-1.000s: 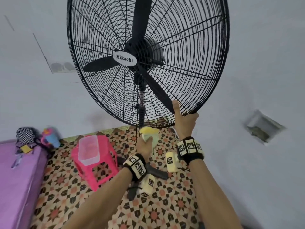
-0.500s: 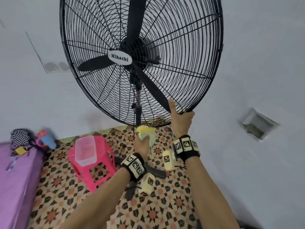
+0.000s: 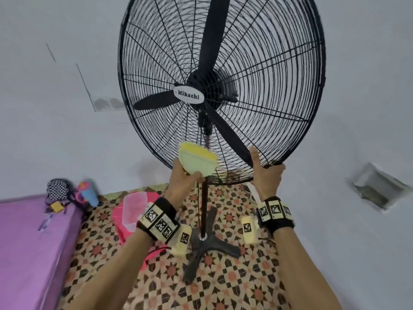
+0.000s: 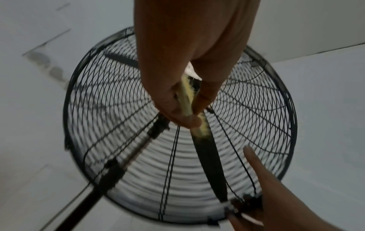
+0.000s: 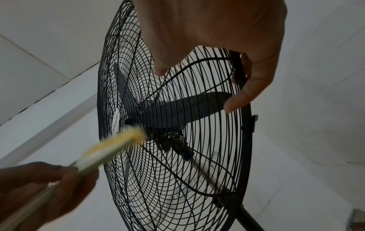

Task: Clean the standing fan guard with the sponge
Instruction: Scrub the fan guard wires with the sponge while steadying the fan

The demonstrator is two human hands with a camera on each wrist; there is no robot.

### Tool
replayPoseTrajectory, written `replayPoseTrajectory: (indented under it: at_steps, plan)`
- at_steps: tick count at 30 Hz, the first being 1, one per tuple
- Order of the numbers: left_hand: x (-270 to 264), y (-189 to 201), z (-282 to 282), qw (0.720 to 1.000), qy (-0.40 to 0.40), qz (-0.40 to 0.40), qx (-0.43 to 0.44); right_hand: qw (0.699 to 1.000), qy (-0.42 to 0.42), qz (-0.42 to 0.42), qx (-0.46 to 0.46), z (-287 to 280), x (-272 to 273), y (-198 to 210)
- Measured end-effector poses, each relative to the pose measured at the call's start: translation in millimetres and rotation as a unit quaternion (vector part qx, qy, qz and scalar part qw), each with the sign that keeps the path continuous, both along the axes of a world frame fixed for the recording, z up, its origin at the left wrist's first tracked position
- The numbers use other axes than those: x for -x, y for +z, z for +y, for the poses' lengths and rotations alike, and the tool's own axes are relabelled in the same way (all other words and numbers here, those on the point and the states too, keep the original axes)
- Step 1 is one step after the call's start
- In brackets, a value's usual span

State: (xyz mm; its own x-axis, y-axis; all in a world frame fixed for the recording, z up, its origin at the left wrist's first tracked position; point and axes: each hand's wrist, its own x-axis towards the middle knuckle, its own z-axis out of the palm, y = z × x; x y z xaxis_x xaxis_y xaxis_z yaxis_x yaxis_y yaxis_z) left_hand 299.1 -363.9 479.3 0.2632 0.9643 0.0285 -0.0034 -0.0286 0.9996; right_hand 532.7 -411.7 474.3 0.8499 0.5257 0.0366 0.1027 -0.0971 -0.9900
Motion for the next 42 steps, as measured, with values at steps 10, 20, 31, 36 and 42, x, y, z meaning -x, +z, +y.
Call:
replayPoseTrajectory:
  at_steps: [10,20,31,36,42]
  plan:
    - [4,75,61,0.986,-0.008,-0.042,-0.159,0.999,0.025,0.007,0.039,-1,-10,3]
    - [17,91,88,0.974,0.077,0.007,-0.215,0.998,0.032,-0.002,0.061,-1,-13,0]
    - [16,94,91,0.962,0.069,0.068,-0.254,0.999,0.018,-0.017,0.047,-1,-10,-2]
    - [9,81,91,0.953,0.141,0.139,-0.227,0.998,0.022,-0.013,0.055,-1,-14,2]
    - [-5,81,70,0.958,0.078,0.111,-0.254,0.997,0.023,-0.023,0.063,-4,-12,1]
